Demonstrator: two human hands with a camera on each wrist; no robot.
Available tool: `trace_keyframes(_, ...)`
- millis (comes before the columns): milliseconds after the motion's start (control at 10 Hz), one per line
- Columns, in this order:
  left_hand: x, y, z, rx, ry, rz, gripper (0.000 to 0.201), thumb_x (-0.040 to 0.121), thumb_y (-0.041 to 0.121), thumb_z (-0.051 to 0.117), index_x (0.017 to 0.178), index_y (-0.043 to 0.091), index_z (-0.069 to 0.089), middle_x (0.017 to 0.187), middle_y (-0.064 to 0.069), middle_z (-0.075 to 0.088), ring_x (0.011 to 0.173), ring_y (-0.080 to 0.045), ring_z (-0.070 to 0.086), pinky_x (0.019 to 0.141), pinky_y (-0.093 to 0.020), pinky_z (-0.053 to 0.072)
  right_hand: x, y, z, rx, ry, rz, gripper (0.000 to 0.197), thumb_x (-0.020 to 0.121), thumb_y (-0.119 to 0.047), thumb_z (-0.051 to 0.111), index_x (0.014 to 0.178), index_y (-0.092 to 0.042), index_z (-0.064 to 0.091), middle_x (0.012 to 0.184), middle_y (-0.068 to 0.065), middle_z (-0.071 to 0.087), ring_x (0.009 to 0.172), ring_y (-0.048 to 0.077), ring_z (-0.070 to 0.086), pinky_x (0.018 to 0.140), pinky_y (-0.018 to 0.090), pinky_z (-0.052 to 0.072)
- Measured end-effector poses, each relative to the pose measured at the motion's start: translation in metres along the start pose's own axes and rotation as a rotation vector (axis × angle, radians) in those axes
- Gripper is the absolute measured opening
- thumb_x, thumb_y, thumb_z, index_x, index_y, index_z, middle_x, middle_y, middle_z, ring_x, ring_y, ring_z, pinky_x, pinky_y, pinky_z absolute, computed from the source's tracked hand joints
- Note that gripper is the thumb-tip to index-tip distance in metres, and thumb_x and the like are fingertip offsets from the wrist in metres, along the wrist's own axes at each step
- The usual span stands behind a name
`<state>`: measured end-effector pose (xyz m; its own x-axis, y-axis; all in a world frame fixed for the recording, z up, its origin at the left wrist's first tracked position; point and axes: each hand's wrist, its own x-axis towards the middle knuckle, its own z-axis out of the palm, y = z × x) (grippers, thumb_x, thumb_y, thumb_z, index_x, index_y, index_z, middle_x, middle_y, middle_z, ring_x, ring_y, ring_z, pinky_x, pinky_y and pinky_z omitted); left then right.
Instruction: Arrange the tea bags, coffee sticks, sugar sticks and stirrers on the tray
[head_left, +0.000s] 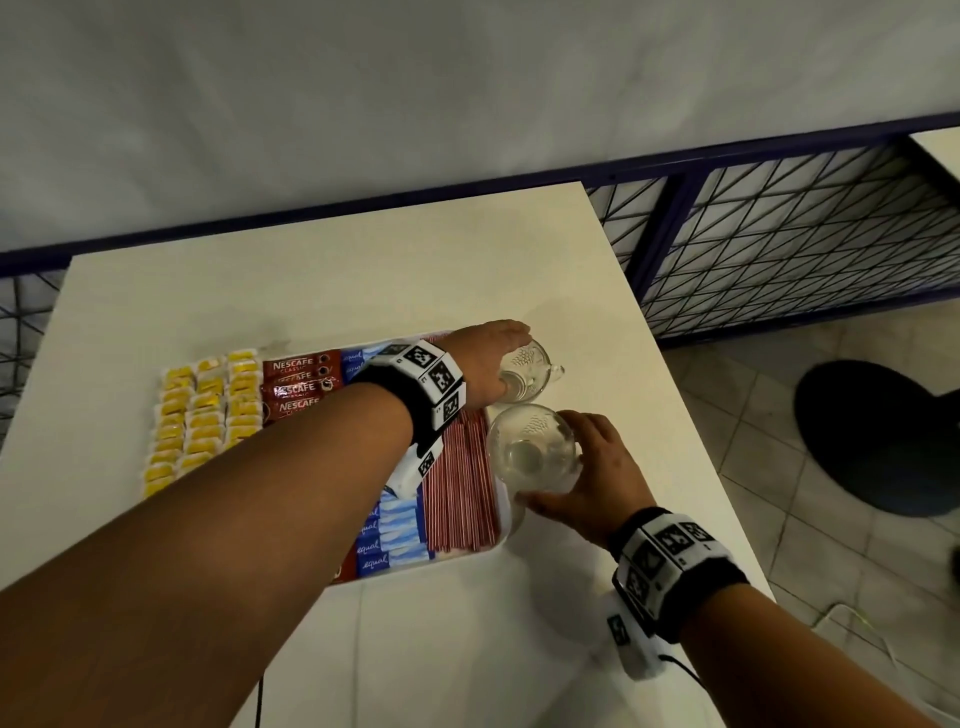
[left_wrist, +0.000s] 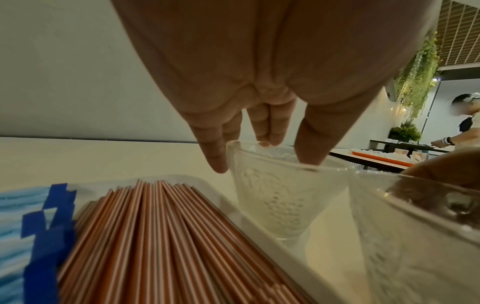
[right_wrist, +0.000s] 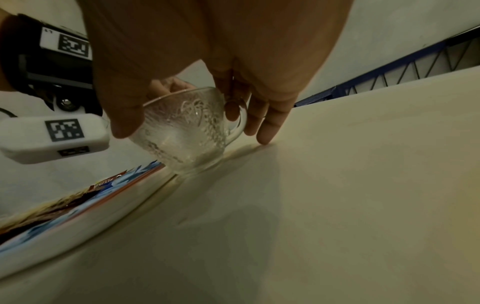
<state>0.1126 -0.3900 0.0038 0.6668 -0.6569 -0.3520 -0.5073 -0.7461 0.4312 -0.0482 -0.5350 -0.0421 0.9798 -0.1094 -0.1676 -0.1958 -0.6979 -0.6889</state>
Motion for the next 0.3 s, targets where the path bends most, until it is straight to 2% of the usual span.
trace_keyframes(200,0.001,-0.004,-0.004,-0.038,0.016,0.016,0.064,0.091,0.008,0.053,0.149,0.021,0.029,0.158,0.014,0.016,0.142,-0.006,0.023,0.105,-0.010,0.011,0.000,0.000,-0.002,0.016,-0.025,0.011,0.105,0.050,-0.048,0.088,0.138,-0.018,0.039,0.133,-0.002,0.043,0.117,0.015,0.046,0.100,0.030,0.044)
trace_keyframes(300,-0.011,-0.011,-0.010,-0.083,0.117,-0.008,0.062,0.088,0.005,0.052,0.146,0.021,0.036,0.157,0.013,0.021,0.141,-0.006,0.026,0.110,-0.014,0.015,-0.005,0.002,-0.002,0.028,-0.024,0.070,0.118,0.046,-0.057,0.086,0.142,-0.017,0.032,0.138,-0.002,0.039,0.121,0.016,0.044,0.102,0.031,0.043)
